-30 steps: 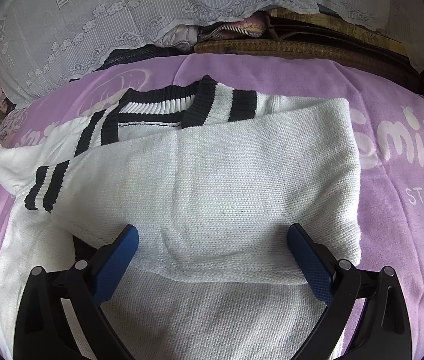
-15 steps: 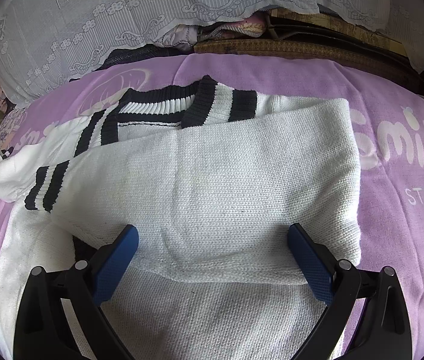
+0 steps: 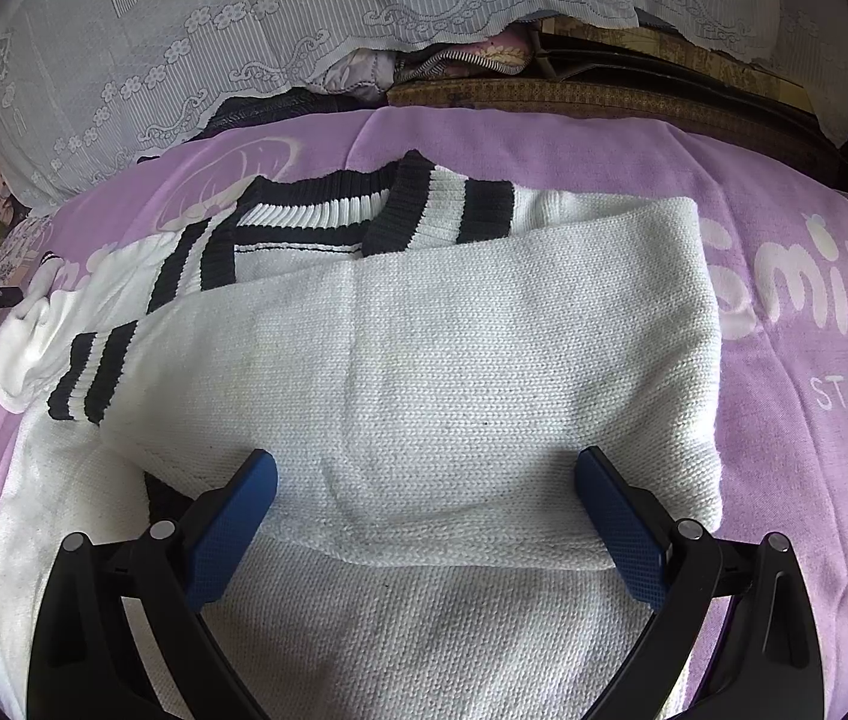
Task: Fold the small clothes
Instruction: 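Close the left tool on the striped cuff, then lift the sleeve with the left tool and carry it across the chest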
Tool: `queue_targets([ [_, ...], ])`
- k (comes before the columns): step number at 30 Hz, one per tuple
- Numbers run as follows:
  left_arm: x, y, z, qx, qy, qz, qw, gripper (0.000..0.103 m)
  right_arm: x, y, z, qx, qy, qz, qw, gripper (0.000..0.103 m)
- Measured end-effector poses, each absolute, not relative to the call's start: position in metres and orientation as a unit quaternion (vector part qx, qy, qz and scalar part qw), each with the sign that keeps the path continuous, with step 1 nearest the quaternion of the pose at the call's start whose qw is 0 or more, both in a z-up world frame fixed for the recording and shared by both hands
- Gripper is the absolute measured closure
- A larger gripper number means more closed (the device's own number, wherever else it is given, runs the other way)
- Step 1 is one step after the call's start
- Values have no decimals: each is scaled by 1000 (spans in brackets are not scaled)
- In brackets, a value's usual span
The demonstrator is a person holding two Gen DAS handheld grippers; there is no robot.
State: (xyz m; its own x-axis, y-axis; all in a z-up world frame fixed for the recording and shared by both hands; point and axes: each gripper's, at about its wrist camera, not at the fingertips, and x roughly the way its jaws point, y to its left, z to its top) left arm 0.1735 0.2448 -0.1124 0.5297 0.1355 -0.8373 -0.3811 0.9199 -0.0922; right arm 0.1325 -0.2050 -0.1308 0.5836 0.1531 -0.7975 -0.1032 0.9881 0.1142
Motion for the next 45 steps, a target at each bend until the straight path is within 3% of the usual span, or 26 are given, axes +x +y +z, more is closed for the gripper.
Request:
queue_targets([
  [8,178,274,-133,-281,458,73,840,15,133,-205,-131,27,450,72,890,3],
  [10,179,276,-133,-319,438,53,839,26,133,-205,-131,26,450,71,890,3],
  [15,203,286,-144,-383,428,35,817,39,133,-204,-131,26,450,71,890,3],
  [17,209,292,-150,-405,423,30,810,53,133,-204,-131,26,450,71,890,3],
  [19,210,298,-153,-420,418,30,805,78,133,-205,-131,26,450,72,890,3],
  [21,205,303,-149,-422,405,34,811,87,133,-204,-131,26,450,71,890,3],
  [29,120,317,-101,-341,373,147,850,90,132,-204,-131,26,450,71,890,3],
  [36,60,323,-141,-357,393,189,826,82,132,-204,-131,27,449,72,890,3],
  [38,61,316,-135,-357,380,175,835,54,132,-205,-131,29,448,73,891,3],
  [39,62,316,-133,-367,370,159,838,21,133,-205,-130,30,448,73,891,3],
  [40,61,316,-131,-376,357,161,840,10,133,-205,-130,31,447,74,891,3],
  [45,72,320,-145,-399,342,200,827,13,123,-218,-108,80,401,69,910,4],
])
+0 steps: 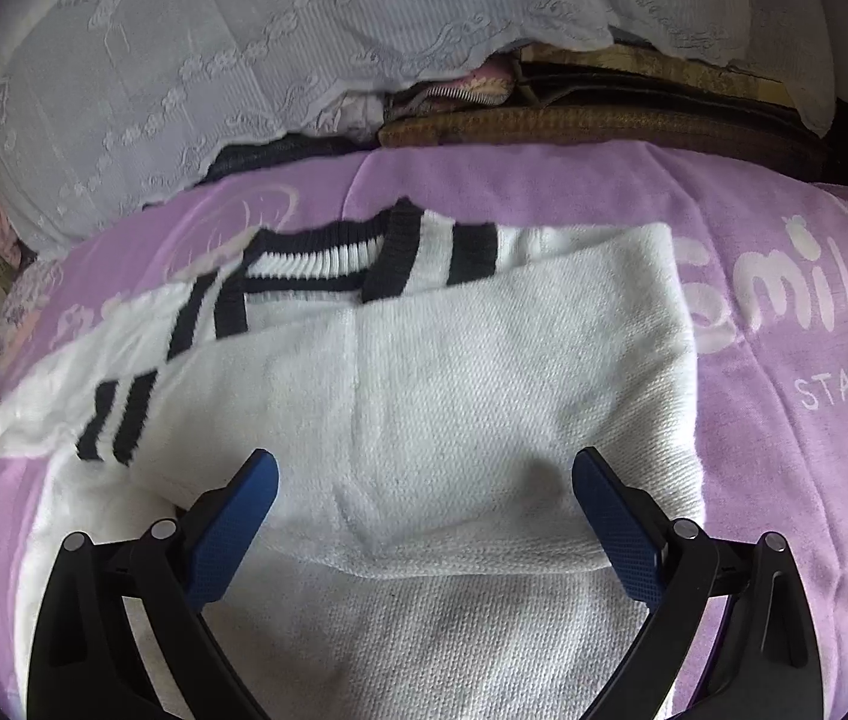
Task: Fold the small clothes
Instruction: 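Lift the sleeve with the left tool and carry it across the chest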
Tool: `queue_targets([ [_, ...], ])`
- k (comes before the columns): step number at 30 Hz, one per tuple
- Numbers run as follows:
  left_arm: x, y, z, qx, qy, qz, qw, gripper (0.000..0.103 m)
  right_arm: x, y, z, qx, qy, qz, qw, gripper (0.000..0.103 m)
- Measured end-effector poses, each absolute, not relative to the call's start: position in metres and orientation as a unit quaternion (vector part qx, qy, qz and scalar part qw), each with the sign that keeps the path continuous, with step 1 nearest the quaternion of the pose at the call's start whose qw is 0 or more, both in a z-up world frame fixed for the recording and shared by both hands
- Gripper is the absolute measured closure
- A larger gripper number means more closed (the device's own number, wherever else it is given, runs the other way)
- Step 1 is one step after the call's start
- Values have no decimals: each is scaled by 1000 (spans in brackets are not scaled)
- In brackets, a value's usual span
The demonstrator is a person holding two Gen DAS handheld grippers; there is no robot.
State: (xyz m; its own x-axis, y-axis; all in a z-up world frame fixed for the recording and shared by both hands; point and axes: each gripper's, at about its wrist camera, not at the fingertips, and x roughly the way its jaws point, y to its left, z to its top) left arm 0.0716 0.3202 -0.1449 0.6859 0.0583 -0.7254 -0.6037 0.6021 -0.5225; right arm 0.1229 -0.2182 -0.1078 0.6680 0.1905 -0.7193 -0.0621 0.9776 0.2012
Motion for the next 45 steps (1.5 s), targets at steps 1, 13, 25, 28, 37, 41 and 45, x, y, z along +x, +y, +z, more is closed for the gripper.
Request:
queue_targets([
  [1,73,322,-150,-402,342,207,824,24,120,-220,-99,91,386,69,915,4],
  [13,70,322,-149,-387,324,181,844,88,158,-66,-98,-56,457,119,879,4],
  [25,67,280,-101,-316,305,121,890,90,105,-141,-71,48,405,114,906,4],
  [28,73,250,-84,-275,308,106,904,90,103,-173,-78,94,416,108,898,4],
  [37,101,149,-48,-158,328,73,928,90,105,-218,-66,173,402,116,891,4],
  [41,114,109,-44,-126,338,60,931,90,107,-239,-59,205,393,116,889,4],
  [45,127,70,-46,-104,350,43,930,90,110,-256,-60,235,395,109,881,4],
])
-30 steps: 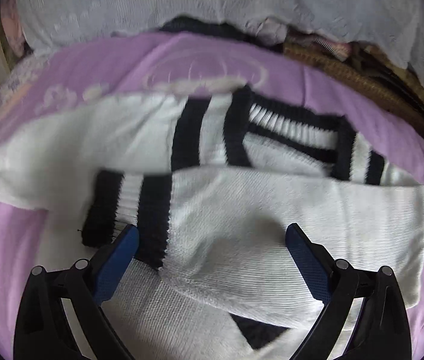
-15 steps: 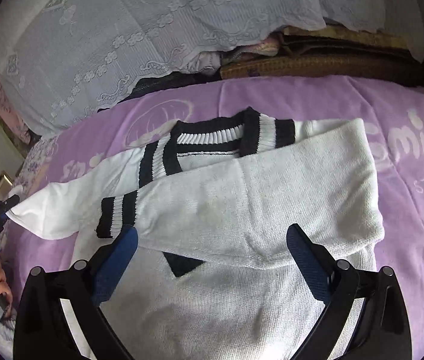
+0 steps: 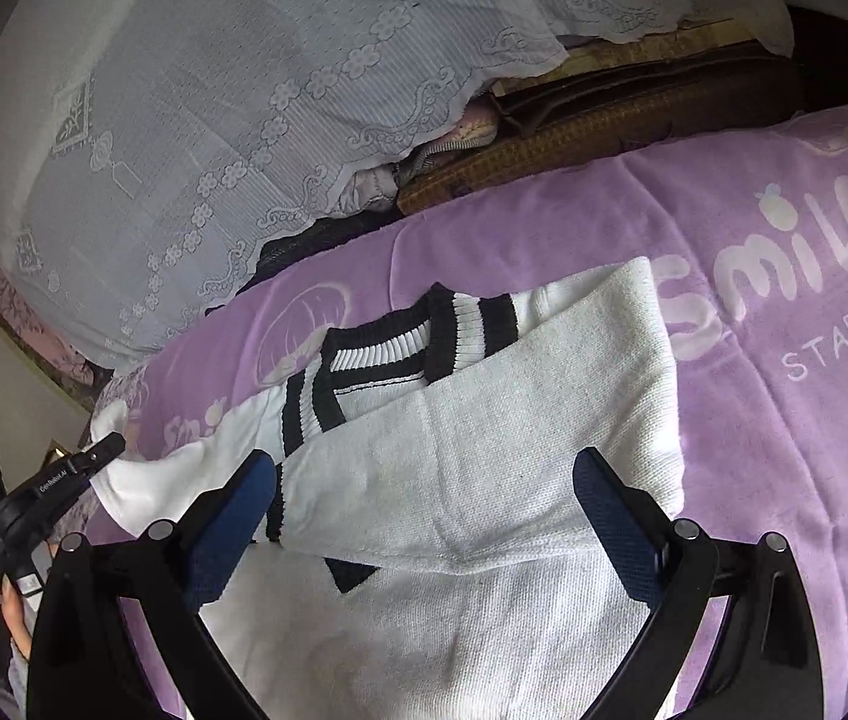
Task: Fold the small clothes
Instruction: 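Lift the sleeve with the left tool and carry it across the chest, then lay the sleeve on the folded sweater and open the left tool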
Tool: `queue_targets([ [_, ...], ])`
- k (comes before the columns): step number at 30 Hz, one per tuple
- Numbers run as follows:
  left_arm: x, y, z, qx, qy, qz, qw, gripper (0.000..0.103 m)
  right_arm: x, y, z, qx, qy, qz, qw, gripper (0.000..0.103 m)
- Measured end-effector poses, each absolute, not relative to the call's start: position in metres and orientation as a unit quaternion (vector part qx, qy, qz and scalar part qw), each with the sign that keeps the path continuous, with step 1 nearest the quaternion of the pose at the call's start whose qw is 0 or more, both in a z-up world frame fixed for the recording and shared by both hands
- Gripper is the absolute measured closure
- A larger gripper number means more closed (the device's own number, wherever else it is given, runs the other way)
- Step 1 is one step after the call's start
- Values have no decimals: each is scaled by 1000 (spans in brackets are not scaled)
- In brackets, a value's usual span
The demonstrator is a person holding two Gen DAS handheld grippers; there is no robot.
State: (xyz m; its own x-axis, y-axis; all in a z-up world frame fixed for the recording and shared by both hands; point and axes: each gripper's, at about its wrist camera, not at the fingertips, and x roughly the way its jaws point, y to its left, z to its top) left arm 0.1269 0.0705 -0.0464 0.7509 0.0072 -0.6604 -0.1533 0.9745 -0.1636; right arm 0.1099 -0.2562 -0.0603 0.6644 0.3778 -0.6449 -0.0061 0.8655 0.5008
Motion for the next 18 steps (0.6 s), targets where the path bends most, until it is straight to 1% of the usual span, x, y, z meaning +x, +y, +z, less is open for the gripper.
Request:
queue_targets([
  [5,139,29,-48,-89,358,24,929,90,113,-268,-62,261,392,111,875,4],
  [13,148,-45,-35,-65,342,-23,937,90,115,-296,-64,312,380,103,865,4],
  [18,156,-98,-55,-33,363,-57,929,90,116,-315,-69,341,375,91,857,3],
])
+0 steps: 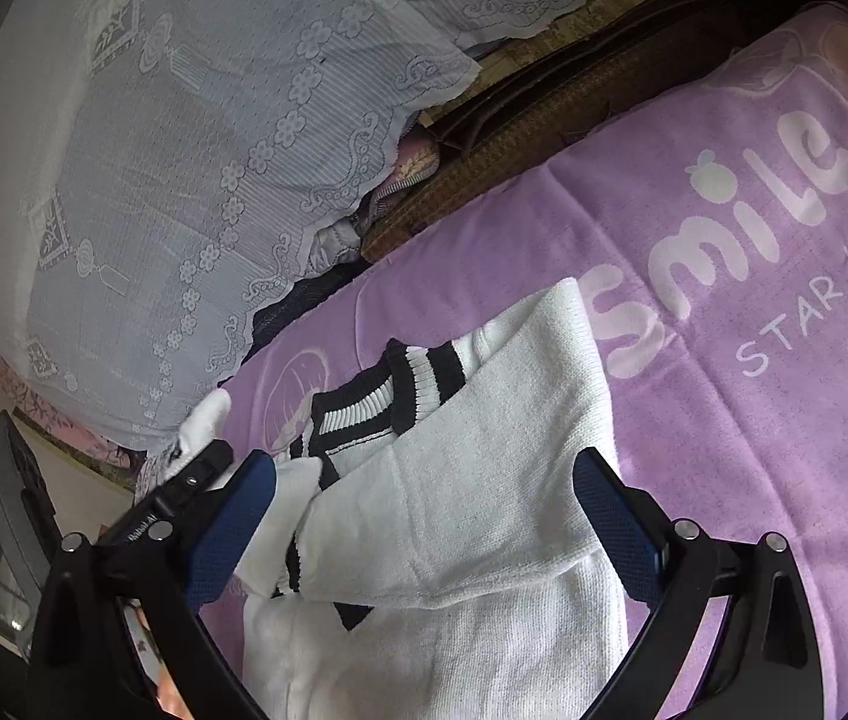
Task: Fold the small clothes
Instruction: 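Lay the sleeve on the folded sweater and open the left tool, then grasp the sweater's side edge with the right tool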
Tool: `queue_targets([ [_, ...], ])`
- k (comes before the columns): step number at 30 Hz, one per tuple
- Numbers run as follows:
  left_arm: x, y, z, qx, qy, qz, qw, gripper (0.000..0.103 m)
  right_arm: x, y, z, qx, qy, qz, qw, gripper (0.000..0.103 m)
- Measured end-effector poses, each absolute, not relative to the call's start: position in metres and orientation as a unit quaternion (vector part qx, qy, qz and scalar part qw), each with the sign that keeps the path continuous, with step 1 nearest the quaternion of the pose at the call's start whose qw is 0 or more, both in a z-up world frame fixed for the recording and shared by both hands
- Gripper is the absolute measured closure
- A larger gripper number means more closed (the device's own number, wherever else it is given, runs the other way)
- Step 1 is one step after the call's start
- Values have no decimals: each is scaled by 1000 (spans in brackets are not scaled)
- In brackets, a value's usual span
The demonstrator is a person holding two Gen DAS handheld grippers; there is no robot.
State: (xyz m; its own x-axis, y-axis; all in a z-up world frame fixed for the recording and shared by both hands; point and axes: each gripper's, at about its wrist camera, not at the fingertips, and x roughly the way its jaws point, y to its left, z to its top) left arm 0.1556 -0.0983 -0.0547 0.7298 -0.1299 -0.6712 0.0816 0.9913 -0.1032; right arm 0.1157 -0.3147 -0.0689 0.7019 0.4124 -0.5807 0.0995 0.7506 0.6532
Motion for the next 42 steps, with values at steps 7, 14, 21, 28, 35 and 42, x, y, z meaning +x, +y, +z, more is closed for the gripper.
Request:
queue_targets([
  [7,160,-137,-115,17,438,-88,895,59,119,-328,-77,361,378,82,849,3],
  [14,117,-117,-101,87,404,-69,908,6,124,-323,-86,358,389,86,844,4],
  [21,100,-34,-100,112,387,41,914,5,131,-289,-95,339,419,143,830,6],
  [28,117,52,-126,8,417,106,903,5,131,-244,-95,294,438,156,835,25],
  [35,123,76,-157,-65,443,51,893,4,140,-166,-64,115,417,113,895,35],
  [42,122,85,-161,-100,447,28,888,4,182,-133,-100,11,470,45,881,62],
])
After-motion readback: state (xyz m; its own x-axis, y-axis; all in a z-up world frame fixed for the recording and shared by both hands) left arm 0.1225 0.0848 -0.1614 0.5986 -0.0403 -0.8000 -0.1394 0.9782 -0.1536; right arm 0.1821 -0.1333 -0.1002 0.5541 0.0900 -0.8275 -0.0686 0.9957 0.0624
